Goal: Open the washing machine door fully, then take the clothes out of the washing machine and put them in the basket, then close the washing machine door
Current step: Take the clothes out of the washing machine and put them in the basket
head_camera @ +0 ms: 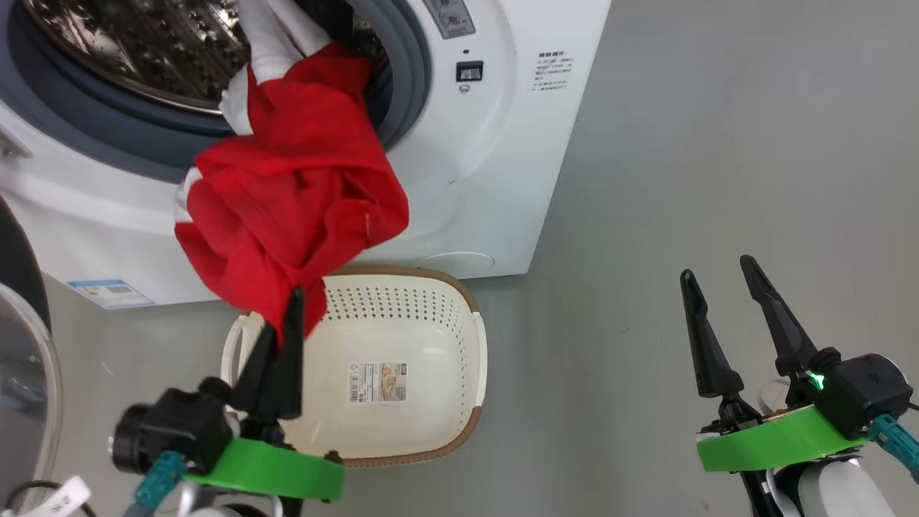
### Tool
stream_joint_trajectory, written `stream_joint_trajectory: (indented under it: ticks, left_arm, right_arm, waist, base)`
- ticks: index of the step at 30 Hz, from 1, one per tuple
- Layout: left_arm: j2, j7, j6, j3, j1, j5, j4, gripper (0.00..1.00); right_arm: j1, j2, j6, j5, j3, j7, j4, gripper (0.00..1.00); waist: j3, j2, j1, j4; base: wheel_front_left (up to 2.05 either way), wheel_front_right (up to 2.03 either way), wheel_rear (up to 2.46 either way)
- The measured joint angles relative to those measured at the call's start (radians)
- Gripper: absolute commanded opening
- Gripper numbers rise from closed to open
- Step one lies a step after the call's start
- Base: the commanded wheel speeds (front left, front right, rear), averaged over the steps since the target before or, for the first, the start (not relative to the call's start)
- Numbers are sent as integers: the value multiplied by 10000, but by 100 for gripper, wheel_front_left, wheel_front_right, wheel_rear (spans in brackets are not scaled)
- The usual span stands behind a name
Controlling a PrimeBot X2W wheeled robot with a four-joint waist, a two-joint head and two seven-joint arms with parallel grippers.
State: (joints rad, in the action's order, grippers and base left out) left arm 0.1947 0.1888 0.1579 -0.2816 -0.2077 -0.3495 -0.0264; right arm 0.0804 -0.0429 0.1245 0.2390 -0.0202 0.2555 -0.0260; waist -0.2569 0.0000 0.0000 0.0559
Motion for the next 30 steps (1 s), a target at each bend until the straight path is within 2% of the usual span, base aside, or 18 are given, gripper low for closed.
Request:
stream_joint_trajectory:
  ticks: [6, 17, 30]
  left_arm:
    - [-245, 17, -115, -134, 35, -360, 694, 0]
    - [-719, 428, -972, -353, -1077, -591, 3751, 0]
    - [-1210, 594, -1685, -334, -2895, -832, 7622, 0]
  right_arm:
    - [1, -2, 0, 0, -4, 0, 50, 100]
    - [62, 0, 0, 2, -109, 0, 73, 100]
    - [171, 0, 0, 73, -219, 0, 61, 100]
  waist:
    - [-205, 0, 0, 21]
    - [-750, 0, 0, 162]
    - [-1431, 0, 0, 306]
  base:
    - [0, 0, 0]
    - [0, 0, 0]
    - [0, 0, 0]
